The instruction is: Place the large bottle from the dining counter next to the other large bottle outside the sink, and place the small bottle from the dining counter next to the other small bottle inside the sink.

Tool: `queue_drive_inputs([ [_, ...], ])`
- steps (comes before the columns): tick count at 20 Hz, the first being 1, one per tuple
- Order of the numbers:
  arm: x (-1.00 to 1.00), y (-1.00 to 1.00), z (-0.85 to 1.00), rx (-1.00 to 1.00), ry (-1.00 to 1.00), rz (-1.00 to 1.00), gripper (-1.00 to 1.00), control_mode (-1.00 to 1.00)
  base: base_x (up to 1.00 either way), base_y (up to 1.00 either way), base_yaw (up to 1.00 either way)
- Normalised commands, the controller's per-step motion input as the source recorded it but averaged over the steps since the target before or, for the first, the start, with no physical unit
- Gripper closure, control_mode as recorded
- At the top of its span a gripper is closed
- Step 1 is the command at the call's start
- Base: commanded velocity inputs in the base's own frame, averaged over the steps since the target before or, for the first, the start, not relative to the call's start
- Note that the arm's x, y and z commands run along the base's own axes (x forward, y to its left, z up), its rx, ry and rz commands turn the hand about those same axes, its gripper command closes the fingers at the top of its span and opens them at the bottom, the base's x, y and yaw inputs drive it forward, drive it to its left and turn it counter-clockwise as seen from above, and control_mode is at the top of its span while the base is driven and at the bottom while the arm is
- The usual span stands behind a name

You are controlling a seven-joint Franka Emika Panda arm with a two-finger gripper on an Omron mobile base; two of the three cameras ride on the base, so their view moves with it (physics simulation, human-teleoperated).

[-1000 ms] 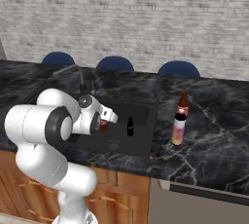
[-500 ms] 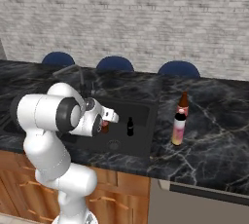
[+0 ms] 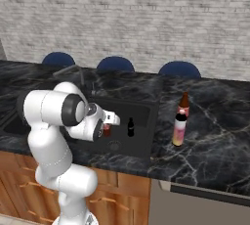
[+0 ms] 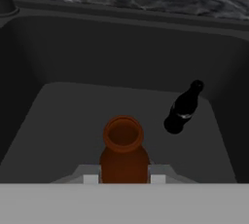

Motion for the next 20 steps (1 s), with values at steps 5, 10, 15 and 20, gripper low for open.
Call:
queue_drive_inputs([
  [5, 0.07, 0.0, -0.2, -0.07, 0.0, 0.05, 1.0, -1.0, 0.0, 0.0, 0.0],
  [10, 0.23, 0.0, -0.29, -0.08, 0.0, 0.03, -1.0, -1.0, 0.0, 0.0, 0.0],
  [15, 0.08, -0.07, -0.21, -0.05, 0.0, 0.02, -1.0, -1.0, 0.0, 0.0, 0.0],
  [20, 0.0, -0.17, -0.14, -0.03, 0.0, 0.02, -1.0, -1.0, 0.0, 0.0, 0.0],
])
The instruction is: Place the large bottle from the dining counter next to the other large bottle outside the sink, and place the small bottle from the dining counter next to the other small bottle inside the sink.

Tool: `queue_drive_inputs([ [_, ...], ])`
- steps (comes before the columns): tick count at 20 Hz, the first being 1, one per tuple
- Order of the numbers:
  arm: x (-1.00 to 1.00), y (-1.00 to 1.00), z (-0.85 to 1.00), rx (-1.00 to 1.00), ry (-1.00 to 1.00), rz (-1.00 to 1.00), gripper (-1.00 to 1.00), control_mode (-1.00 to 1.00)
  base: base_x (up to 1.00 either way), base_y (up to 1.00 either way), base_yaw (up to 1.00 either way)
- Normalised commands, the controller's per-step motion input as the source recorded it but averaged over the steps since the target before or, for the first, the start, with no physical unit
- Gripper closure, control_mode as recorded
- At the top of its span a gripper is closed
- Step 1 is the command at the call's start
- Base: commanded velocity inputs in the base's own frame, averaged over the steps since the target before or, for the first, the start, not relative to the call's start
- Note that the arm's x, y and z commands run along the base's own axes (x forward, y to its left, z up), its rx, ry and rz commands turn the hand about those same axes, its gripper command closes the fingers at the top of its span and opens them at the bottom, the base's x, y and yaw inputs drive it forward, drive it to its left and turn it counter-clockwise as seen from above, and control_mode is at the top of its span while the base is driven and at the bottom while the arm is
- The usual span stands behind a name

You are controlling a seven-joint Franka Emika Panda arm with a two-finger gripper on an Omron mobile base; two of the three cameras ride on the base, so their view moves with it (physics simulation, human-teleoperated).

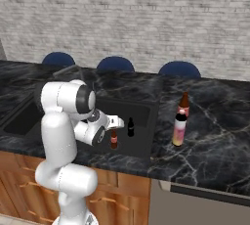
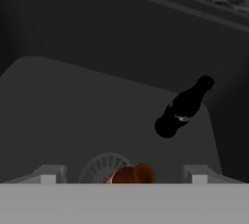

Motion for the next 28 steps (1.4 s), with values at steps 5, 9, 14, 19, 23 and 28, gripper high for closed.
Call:
queue_drive_inputs([
  [5, 0.0, -0.22, -0.01, -0.01, 0.0, 0.01, -1.0, -1.0, 0.0, 0.0, 0.0],
  [9, -0.04, -0.01, 0.47, 0.0, -0.09, 0.02, -1.0, -1.0, 0.0, 0.0, 0.0],
  [14, -0.06, 0.0, 0.75, 0.0, -0.09, 0.02, -1.0, -1.0, 0.0, 0.0, 0.0],
  [19, -0.18, 0.0, 0.68, 0.0, -0.04, 0.01, -1.0, -1.0, 0.0, 0.0, 0.0],
  [23, -0.23, 0.0, 0.68, 0.0, 0.0, 0.03, -1.0, -1.0, 0.0, 0.0, 0.0],
  [28, -0.26, 0.0, 0.67, 0.0, 0.0, 0.04, -1.0, -1.0, 0.0, 0.0, 0.0],
])
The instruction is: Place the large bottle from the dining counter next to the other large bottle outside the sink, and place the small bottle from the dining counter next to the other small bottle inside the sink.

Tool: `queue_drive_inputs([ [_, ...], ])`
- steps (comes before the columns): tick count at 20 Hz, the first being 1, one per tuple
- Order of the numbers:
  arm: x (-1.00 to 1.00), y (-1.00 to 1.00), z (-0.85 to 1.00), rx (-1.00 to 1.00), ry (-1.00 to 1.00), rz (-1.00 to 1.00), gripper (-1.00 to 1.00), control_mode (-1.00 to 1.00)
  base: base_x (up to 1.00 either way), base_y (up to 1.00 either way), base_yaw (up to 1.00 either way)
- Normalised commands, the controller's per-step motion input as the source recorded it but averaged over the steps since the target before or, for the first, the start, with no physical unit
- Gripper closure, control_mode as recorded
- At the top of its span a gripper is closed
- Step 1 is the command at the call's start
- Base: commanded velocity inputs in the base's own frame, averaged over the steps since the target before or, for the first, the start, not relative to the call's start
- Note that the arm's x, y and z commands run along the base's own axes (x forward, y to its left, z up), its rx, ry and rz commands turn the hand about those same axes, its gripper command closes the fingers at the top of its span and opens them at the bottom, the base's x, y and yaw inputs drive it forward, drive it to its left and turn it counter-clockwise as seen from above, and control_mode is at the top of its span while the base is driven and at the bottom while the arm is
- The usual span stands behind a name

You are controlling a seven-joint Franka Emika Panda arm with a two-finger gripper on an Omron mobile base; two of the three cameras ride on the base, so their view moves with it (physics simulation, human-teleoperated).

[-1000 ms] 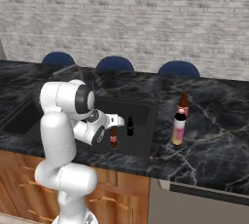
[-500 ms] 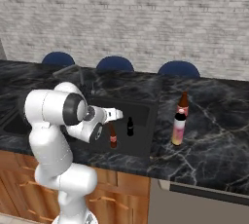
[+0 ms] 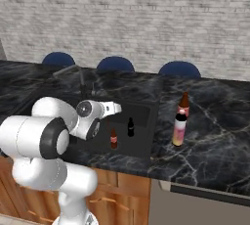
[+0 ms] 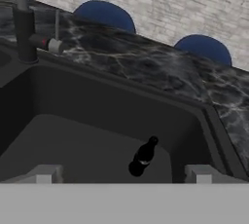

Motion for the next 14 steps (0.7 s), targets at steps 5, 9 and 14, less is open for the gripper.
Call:
queue_drive_inputs([
  [5, -0.35, 0.0, 0.59, 0.0, 0.0, 0.07, -1.0, -1.0, 0.0, 0.0, 0.0],
  [9, -0.36, 0.0, 0.54, 0.0, 0.0, 0.08, -1.0, -1.0, 0.0, 0.0, 0.0],
  [14, -0.39, 0.0, 0.51, 0.0, 0.0, 0.07, -1.0, -1.0, 0.0, 0.0, 0.0],
])
